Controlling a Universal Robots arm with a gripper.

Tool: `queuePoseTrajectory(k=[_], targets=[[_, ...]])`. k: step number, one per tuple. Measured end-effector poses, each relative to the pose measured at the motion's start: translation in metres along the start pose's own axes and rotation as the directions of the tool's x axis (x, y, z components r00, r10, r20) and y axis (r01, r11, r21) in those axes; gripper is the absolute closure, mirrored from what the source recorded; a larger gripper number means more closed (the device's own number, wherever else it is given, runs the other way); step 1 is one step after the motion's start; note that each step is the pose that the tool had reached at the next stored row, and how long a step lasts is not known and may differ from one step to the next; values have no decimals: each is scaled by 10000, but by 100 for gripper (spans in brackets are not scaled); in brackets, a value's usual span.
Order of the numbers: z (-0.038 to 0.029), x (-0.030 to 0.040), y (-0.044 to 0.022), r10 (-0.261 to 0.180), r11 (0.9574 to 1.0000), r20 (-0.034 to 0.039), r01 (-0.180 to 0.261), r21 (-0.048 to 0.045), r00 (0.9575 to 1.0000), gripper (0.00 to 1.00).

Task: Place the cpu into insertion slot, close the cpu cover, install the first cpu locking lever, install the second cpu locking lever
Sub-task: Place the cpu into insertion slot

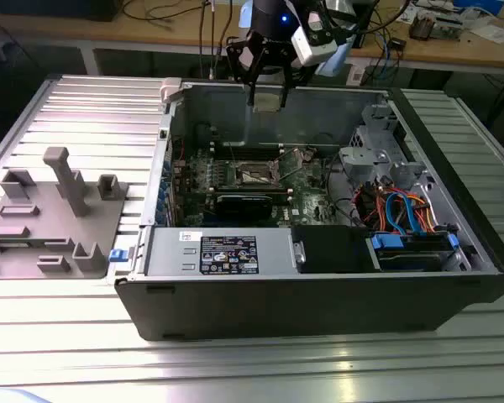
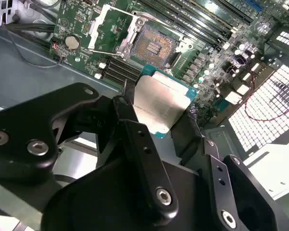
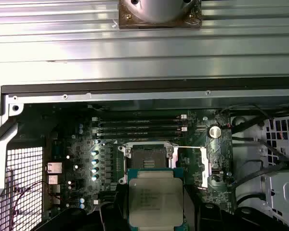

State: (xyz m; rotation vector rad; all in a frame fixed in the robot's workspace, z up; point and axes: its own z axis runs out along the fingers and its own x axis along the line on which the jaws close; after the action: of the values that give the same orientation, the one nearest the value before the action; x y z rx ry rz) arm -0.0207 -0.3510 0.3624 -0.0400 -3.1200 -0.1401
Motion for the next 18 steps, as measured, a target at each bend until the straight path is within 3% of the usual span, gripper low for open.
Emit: queuePoseTrajectory(k=[10, 18], targets=[[0, 0, 0, 31, 10000, 3, -31, 0, 10000, 46], [0, 0, 0, 592, 9982, 53, -592, -13, 9982, 46]])
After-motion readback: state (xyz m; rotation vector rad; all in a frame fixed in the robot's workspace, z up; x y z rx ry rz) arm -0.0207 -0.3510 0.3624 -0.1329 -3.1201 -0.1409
